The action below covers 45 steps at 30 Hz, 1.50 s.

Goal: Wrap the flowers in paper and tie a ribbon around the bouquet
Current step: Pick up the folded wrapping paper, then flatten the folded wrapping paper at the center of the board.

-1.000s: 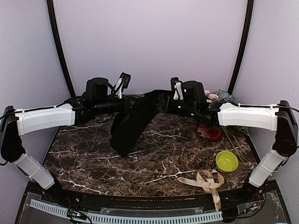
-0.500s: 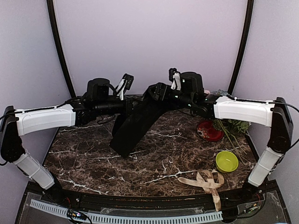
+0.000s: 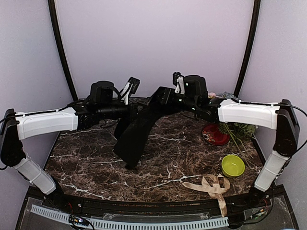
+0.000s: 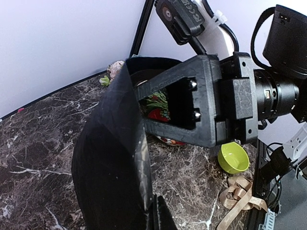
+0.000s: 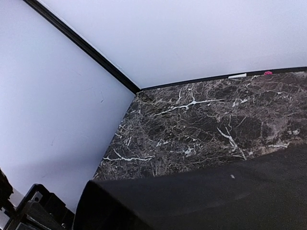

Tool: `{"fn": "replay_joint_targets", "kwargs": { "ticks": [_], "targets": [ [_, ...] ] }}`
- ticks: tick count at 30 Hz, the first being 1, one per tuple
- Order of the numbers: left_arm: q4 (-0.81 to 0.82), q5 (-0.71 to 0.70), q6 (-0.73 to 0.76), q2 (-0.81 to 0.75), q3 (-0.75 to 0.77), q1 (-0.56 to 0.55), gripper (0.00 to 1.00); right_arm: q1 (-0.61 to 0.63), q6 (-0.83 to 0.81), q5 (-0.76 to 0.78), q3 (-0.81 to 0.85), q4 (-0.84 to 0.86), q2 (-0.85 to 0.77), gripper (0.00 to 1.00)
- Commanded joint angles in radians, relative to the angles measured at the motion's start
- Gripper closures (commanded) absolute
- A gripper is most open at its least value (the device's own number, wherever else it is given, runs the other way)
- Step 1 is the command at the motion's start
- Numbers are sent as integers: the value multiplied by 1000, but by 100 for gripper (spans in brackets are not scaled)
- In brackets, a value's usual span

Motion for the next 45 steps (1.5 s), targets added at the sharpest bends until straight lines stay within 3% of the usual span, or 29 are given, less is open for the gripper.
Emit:
{"fn": "replay_joint_targets", "kwargs": {
  "ticks": [1, 4, 5, 11, 15, 19, 22, 26, 34, 39, 41, 45],
  "targets": [
    [7, 39, 42, -47, -7, -7, 100, -13, 1, -3, -7, 33, 3, 88],
    [-6, 38, 54, -43, -3, -7, 100, -15, 5, -25, -9, 33, 5, 100],
    [-8, 41, 56, -42, -1, -7, 98, -15, 3, -30, -9, 31, 6, 100],
    [-67, -27, 99, -24, 49, -5, 65, -12, -30, -62, 1, 13, 3, 100],
    [-134, -96, 135, 12, 107, -5, 58, -3, -59, -91, 13, -3, 10, 100],
    [-111, -76, 127, 3, 117, -5, 45, 1, -100, -94, 35, -50, 17, 100],
    [-123, -82, 119, 1, 136, -5, 41, 1, -127, -104, 51, -74, 22, 100],
    [-253, -271, 131, 32, 199, -5, 45, 0, -158, -131, 68, -93, 19, 100],
    [-307, -195, 146, 67, 234, -5, 39, -14, -206, -154, 111, -145, 43, 100],
    [-352, -235, 175, 108, 259, -5, 43, -16, -224, -207, 114, -132, 50, 100],
    [-363, -264, 181, 118, 263, -5, 51, -19, -230, -219, 112, -136, 49, 100],
    [-289, -261, 166, 88, 208, 0, 88, -27, -232, -224, 95, -139, 42, 100]
  ]
}}
